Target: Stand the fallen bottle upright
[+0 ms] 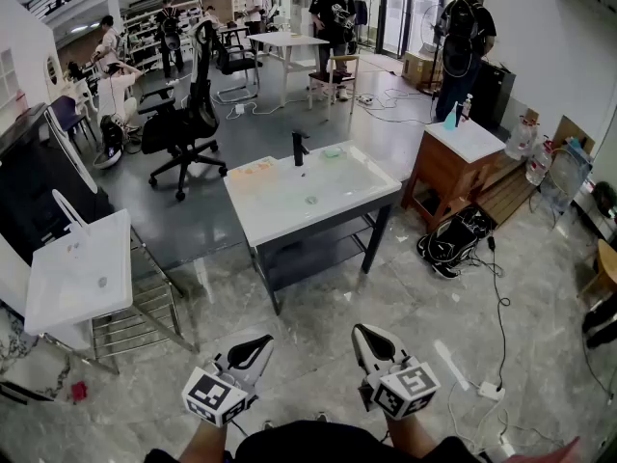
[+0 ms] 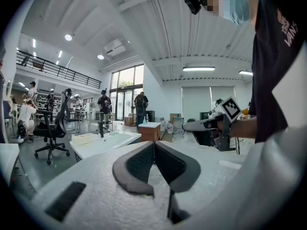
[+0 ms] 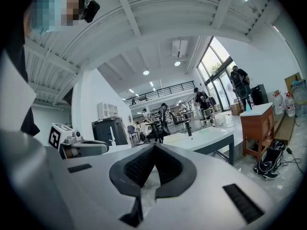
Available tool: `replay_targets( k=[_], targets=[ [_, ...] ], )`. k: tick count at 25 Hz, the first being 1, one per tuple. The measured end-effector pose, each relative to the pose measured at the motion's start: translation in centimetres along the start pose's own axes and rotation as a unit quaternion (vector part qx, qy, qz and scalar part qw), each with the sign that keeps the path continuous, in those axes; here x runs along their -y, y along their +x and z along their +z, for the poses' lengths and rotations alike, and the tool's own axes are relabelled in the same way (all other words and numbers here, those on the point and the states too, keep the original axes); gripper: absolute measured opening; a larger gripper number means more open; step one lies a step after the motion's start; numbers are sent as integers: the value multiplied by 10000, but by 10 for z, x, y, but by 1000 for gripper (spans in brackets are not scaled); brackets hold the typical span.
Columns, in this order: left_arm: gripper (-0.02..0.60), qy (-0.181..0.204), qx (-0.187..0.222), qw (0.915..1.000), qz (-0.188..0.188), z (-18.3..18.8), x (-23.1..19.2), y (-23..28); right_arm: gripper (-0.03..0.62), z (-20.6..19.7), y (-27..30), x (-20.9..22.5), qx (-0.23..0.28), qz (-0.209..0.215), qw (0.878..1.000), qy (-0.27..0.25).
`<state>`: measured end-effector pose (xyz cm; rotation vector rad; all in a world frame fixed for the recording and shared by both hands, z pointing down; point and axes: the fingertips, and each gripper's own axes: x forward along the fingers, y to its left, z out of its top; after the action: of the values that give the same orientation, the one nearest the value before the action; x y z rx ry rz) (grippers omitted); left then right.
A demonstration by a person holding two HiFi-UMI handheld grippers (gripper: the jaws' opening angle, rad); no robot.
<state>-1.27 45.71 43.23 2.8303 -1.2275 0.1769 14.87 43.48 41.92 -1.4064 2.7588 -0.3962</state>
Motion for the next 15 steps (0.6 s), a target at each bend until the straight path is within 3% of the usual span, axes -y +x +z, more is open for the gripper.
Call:
replay_targets(
  k=[9,11,15],
  targets=[
    [25,-206,-42,9990,389,-9,11,19,4,-6,-6,30,-10,342,9994,-3],
    [26,-344,-101,9982,483,-15,10,19,102,-9,-1,35,-50,370,9992,124],
    [34,-511,-111,9965,647,-18,-4,23,109,-15,12,44,-153,379,9989,245]
  ],
)
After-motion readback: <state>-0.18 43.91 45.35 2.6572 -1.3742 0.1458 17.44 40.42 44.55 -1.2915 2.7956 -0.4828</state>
